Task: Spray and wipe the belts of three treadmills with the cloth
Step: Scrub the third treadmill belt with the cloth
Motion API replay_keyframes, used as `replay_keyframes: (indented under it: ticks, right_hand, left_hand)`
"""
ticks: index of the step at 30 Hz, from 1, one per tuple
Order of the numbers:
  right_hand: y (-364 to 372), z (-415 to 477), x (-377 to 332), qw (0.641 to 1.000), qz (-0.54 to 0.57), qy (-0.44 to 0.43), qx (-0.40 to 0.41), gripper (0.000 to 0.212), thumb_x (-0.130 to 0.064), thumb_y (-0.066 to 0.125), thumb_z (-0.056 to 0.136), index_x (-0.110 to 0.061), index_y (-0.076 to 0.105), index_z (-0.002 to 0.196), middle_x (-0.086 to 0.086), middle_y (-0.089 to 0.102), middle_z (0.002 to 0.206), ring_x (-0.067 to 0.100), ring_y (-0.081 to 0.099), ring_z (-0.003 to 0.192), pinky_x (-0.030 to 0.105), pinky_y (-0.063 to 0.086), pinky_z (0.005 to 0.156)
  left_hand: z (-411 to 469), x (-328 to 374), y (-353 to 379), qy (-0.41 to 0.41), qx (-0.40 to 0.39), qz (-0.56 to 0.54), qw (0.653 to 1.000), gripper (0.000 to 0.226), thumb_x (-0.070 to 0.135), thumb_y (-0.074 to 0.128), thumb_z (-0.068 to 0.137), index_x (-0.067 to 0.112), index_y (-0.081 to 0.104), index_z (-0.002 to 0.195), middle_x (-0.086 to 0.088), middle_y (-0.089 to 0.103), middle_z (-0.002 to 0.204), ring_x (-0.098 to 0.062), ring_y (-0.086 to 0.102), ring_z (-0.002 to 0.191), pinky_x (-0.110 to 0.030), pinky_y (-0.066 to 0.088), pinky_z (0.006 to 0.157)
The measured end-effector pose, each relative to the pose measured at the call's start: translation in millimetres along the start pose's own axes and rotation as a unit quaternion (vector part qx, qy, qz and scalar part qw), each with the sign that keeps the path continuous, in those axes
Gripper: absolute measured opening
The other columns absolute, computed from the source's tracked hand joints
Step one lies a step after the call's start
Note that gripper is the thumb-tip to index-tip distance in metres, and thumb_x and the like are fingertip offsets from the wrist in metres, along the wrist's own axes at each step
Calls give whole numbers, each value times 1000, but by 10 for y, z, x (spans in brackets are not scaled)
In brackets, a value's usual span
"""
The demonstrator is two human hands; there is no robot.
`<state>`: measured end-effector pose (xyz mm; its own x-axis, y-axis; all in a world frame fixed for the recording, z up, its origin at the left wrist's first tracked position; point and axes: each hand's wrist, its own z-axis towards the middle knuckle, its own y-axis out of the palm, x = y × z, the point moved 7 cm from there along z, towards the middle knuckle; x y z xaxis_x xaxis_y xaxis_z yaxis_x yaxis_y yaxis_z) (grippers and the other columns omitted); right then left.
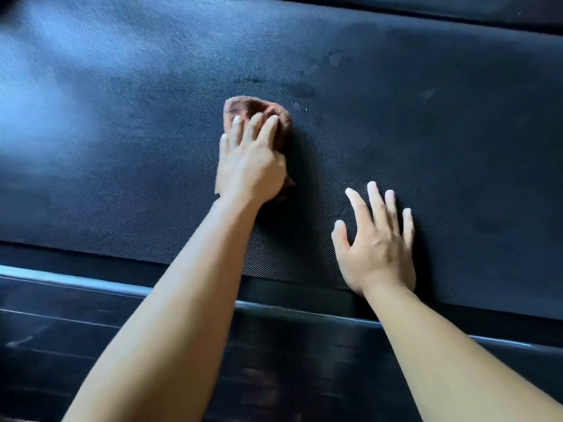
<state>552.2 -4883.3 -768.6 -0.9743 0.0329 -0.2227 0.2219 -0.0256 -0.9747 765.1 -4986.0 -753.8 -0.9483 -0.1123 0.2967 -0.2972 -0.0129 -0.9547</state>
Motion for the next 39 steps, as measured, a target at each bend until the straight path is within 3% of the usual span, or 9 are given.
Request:
replay_keyframes:
  ticks: [4,8,13,17,20,27,30,32,39]
  right_hand:
    - [11,13,2,1000,-9,1,-5,65,-53,26,88,-34,32,151,-1,15,165,25,10,152,51,5,122]
    - [3,18,3,1000,3,1,2,65,-53,28,88,-34,35,150,-1,18,164,26,13,151,52,6,122]
    - [-14,-3,-2,1000,7,-3,10,63,-53,29,90,-34,34,150,0,19,164,27,14,151,52,7,122]
    - [-8,-1,-3,1000,10,-5,12,62,-53,28,91,-34,34,150,1,20,164,27,14,151,53,7,122]
    - [-5,-3,-2,1000,16,-5,13,62,-53,29,91,-34,35,149,1,21,163,27,14,151,53,7,122]
    - [-66,13,96,991,122,2,62,54,-35,33,87,-21,56,133,4,39,156,28,27,147,50,14,121]
    - [-163,10,167,982,169,-12,84,46,-26,39,87,-15,61,126,9,45,151,35,31,144,54,22,118]
    - [-231,29,289,987,135,-19,85,44,-27,45,87,-15,60,127,9,44,151,36,30,144,56,21,117]
    - [-265,62,937,1000,-16,14,8,60,-54,28,92,-33,40,147,7,26,161,36,18,148,60,11,118]
  left_hand:
    - [-251,476,150,67,-13,-15,998,64,31,46,92,34,29,154,6,26,163,-26,14,153,-46,13,123]
    - [-1004,470,132,119,-7,-22,993,64,35,41,87,32,39,150,5,36,158,-25,24,150,-45,20,120]
    - [-1317,-215,-23,37,7,-12,999,64,36,42,87,33,38,151,5,35,159,-24,24,150,-47,20,121]
    - [-870,-481,-87,-47,15,-24,999,64,33,46,90,31,33,153,1,27,163,-26,14,153,-47,13,123]
    - [-449,-330,-55,-51,21,-13,998,64,34,45,91,28,32,154,-2,26,163,-29,14,152,-47,13,123]
    - [-415,510,140,54,-19,-7,998,64,31,46,94,31,28,155,4,24,164,-26,12,153,-46,12,123]
    - [-860,573,171,144,-40,10,989,65,35,42,90,29,32,154,3,30,162,-27,19,152,-48,19,122]
    - [-1105,423,167,161,-56,23,985,66,40,37,89,32,30,155,6,29,162,-25,18,152,-47,18,123]
    - [-820,-119,-23,21,-16,15,1000,68,38,39,87,27,32,154,0,28,162,-29,18,152,-50,18,122]
